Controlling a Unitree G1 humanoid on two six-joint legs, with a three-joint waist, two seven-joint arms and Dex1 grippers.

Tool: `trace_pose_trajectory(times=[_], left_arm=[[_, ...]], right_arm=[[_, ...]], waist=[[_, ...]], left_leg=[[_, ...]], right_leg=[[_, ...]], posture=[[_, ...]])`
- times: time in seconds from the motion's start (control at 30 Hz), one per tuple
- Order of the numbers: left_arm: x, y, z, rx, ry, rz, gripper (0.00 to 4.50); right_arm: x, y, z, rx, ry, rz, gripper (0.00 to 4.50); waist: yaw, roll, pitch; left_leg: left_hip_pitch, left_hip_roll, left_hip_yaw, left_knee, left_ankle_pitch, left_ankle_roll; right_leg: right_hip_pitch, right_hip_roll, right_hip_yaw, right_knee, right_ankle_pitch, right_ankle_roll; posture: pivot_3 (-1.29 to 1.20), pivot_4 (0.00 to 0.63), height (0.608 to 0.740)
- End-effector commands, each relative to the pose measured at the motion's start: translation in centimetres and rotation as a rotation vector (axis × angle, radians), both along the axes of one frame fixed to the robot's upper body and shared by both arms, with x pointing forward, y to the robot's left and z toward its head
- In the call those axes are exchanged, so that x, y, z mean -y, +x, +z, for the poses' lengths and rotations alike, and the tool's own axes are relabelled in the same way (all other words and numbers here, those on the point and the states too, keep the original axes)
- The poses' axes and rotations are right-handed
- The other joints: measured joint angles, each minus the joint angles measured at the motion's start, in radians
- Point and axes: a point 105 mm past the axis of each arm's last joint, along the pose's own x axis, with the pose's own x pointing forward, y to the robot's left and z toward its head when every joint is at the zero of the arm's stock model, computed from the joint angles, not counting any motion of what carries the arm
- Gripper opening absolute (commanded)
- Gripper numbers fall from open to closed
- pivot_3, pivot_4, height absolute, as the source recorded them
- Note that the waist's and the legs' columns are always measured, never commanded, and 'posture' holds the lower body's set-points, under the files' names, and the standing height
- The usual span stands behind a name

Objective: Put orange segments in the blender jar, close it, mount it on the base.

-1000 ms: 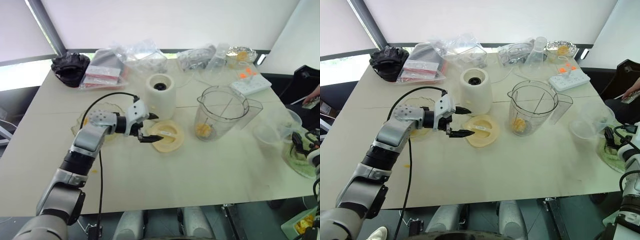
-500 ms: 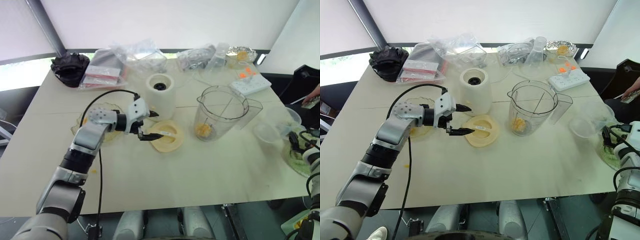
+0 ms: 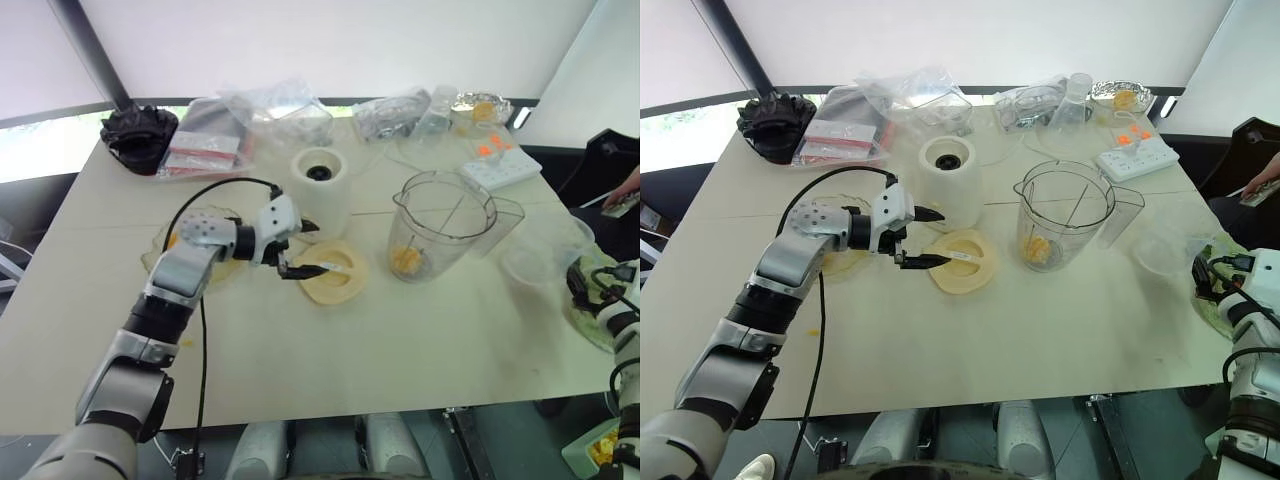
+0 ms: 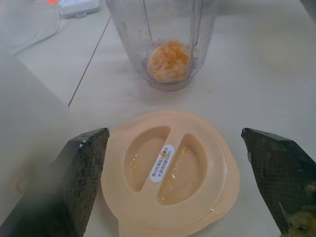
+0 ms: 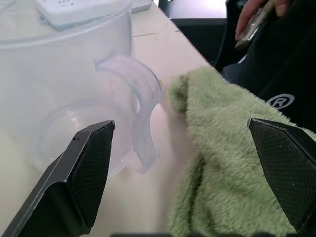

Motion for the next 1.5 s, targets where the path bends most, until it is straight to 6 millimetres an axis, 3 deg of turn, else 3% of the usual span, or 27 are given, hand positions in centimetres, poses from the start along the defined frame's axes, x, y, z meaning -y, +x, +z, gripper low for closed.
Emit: trace_pose_trajectory(times=[0.03,0.57,1.5], left_arm=[[0.6,0.2,1.1,0.046,-0.003,-0.025,4.48],[1.2,0.3,1.0,0.050,-0.006,-0.048,4.48],[1.2,0.5,1.1,0.061,0.000,-0.055,4.48]], right_arm=[[-0.2,-0.1,1.6,0.054,-0.019,0.000,4.50],[-0.1,-3.0,0.8,0.027,-0.035,-0.060,4.50],[-2.6,-1.6,1.1,0.030,0.018,0.029,4.50]], waist=[[0.001,0.000,0.000],[0.002,0.000,0.000],[0.002,0.000,0.000]], left_leg=[[0.000,0.000,0.000,0.000,0.000,0.000],[0.000,0.000,0.000,0.000,0.000,0.000],[-0.001,0.000,0.000,0.000,0.000,0.000]], right_leg=[[0.000,0.000,0.000,0.000,0.000,0.000],[0.000,0.000,0.000,-0.002,0.000,0.000],[0.000,0.000,0.000,-0.004,0.000,0.000]], posture=[[0.00,0.150,0.740],[0.00,0.150,0.740],[0.00,0.150,0.740]])
